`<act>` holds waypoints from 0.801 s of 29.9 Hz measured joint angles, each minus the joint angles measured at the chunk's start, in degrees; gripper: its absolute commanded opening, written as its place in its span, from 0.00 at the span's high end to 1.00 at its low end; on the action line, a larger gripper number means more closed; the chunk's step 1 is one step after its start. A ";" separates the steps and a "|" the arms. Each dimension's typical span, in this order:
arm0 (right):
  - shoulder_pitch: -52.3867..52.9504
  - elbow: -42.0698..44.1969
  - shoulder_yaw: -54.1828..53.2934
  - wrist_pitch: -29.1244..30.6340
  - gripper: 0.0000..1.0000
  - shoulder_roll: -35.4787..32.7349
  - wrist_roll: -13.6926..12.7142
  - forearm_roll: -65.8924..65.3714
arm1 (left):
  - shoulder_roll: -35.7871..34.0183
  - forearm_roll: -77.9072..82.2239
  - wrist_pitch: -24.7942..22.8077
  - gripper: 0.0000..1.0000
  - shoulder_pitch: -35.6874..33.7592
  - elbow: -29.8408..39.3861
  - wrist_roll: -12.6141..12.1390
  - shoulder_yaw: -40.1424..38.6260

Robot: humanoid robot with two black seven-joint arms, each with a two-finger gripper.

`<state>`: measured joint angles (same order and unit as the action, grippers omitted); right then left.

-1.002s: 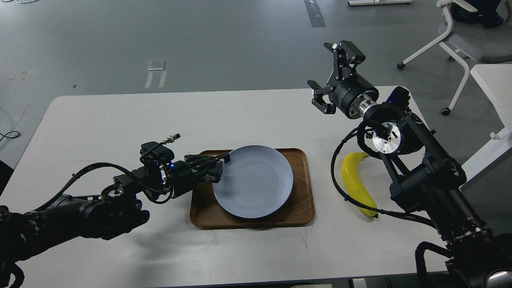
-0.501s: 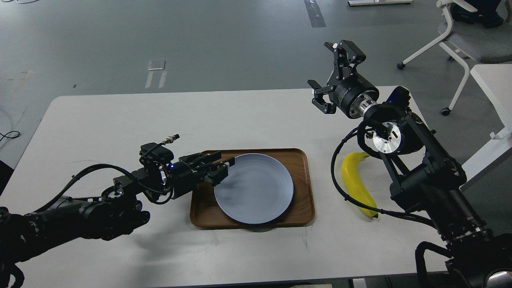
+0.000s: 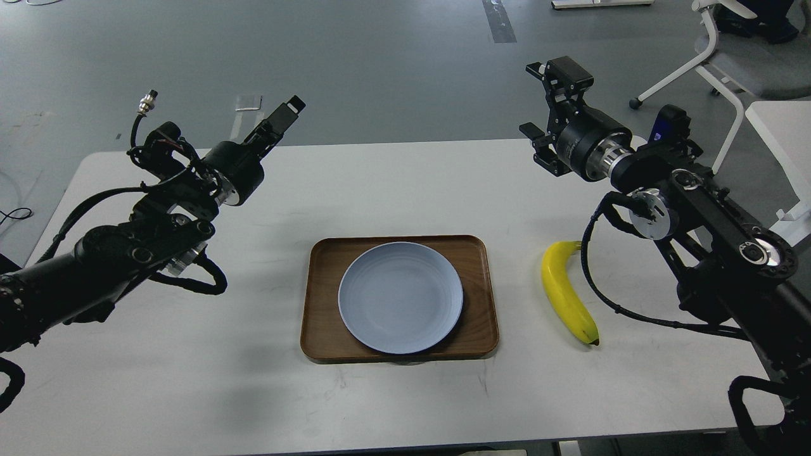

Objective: Place banana on plate with both arms
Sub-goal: 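Open the left gripper and withdraw it from the plate, then lower the right gripper onto the yellow banana and grasp it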

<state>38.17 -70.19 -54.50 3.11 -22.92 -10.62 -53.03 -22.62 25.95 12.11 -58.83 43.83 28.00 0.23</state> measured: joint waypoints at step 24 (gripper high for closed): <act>-7.44 -19.25 15.08 0.19 0.00 -21.46 4.21 -31.58 | -7.47 -22.96 -32.19 0.02 1.59 2.82 -19.21 -21.73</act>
<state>30.73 -89.44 -39.42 3.30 -44.38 -6.42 -84.61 -30.09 2.99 -20.08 -57.24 46.65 8.79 -21.50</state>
